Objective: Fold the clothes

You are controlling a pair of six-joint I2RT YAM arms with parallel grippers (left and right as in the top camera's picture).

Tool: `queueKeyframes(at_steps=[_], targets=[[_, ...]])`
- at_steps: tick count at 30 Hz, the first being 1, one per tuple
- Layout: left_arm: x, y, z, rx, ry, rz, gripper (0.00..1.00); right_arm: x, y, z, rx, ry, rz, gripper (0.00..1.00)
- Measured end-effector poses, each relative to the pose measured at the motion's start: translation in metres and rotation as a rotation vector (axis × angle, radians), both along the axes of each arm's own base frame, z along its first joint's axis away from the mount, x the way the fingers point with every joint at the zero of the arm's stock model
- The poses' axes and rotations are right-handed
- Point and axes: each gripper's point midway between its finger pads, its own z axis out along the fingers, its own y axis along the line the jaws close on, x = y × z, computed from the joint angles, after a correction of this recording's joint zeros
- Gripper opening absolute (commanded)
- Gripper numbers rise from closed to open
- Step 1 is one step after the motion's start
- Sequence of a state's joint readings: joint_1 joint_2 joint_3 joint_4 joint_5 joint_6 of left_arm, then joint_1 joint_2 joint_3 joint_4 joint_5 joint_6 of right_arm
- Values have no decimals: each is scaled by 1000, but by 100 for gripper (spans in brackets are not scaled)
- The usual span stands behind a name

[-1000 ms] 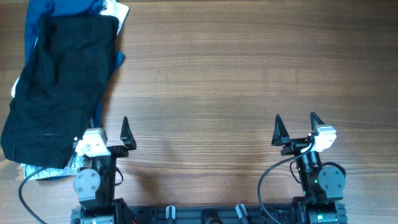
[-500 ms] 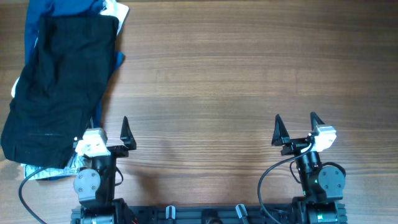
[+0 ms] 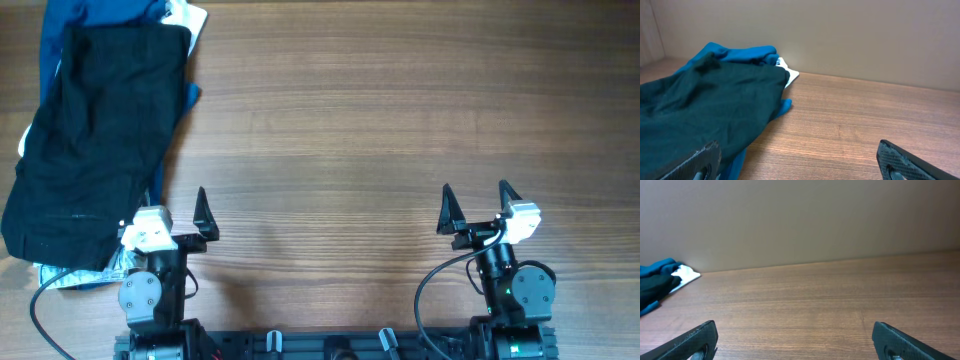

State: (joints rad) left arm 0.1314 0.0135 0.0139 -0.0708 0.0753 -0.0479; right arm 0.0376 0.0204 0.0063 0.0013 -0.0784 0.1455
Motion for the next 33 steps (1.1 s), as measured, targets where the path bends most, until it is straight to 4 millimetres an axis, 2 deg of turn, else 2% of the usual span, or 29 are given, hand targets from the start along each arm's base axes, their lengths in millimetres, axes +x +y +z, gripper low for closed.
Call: queueKeyframes(at_steps=[17, 25, 29, 33], targets=[[0, 0, 0, 0, 0, 0, 100, 1, -8, 2, -1, -7, -48, 100], [0, 0, 2, 1, -8, -2, 100, -2, -11, 43, 15, -174, -64, 100], [1, -5, 17, 7, -70, -30, 100, -3, -11, 50, 7, -203, -65, 100], [1, -9, 20, -48, -79, -51, 100, -6, -11, 61, -16, -226, -67, 100]])
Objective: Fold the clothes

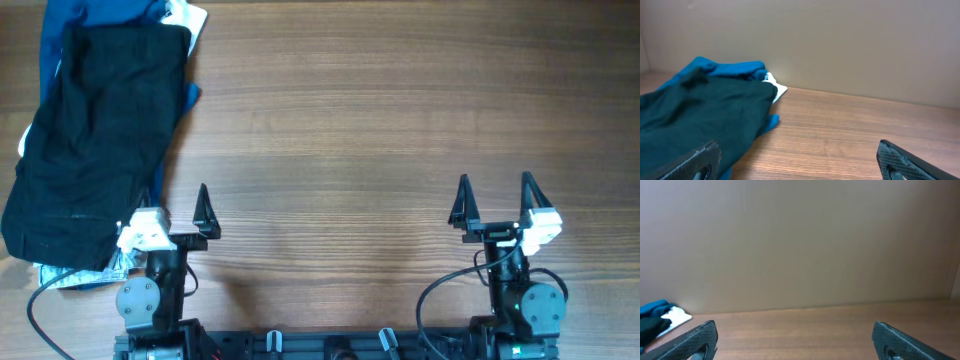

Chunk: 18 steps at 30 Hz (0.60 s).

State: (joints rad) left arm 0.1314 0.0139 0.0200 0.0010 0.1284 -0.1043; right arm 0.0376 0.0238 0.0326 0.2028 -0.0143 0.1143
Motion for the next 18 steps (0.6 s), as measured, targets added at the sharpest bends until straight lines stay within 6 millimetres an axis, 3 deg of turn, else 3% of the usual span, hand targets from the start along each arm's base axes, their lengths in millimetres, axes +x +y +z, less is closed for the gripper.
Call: queueKeyframes(at_steps=[5, 10, 15, 18], targets=[[-3, -1, 19, -47, 32, -3, 100, 0, 8, 29, -24, -13, 42, 100], [5, 0, 43, -68, 118, -1, 100, 17, 17, 49, -38, 55, 92, 100], [26, 1, 52, -93, 260, -8, 100, 52, 28, 82, -52, 157, 146, 100], [41, 1, 58, -110, 365, -12, 100, 72, 32, 83, -51, 252, 172, 100]])
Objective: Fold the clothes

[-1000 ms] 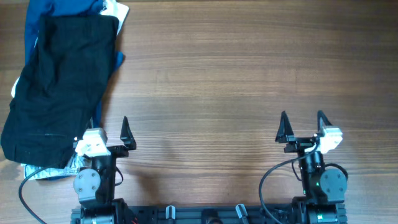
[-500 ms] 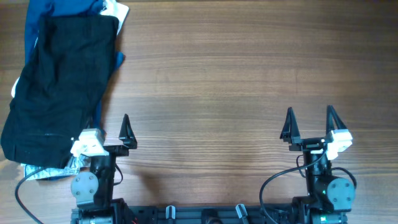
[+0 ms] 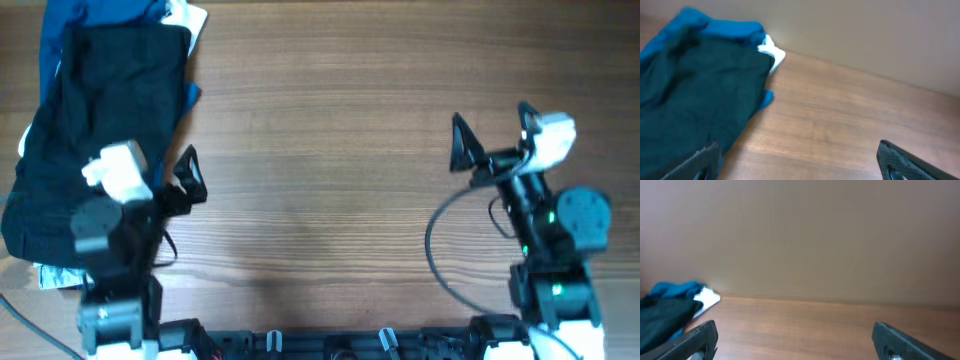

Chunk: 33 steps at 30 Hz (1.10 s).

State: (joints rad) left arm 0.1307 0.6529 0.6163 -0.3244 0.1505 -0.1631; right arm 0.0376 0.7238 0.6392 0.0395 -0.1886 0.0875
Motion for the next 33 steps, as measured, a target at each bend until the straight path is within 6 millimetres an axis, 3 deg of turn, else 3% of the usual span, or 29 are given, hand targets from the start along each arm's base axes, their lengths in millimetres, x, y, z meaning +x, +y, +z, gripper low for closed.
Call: queueKeyframes(at_steps=[2, 8, 12, 13, 20, 24, 27, 31, 33], targets=[[9, 1, 6, -10, 62, -3, 100, 12, 3, -4, -4, 78, 13, 100], [30, 3, -3, -45, 325, -3, 100, 50, 10, -25, -5, 346, 49, 100], [38, 4, -27, -68, 495, -3, 100, 73, 25, -59, 18, 486, 130, 100], [38, 4, -42, -76, 559, -3, 100, 77, 29, -70, 41, 522, 148, 100], [38, 11, -85, -43, 720, 3, 100, 88, 37, -105, 158, 647, 159, 100], [20, 33, -104, 45, 838, 70, 94, 89, 38, -106, 174, 653, 160, 100], [16, 63, -119, 46, 897, 174, 90, 89, 38, -106, 176, 654, 159, 100], [34, 101, -146, 28, 902, 275, 90, 89, 38, -106, 176, 654, 159, 100], [41, 110, -160, 31, 913, 286, 89, 89, 38, -106, 176, 654, 159, 100]])
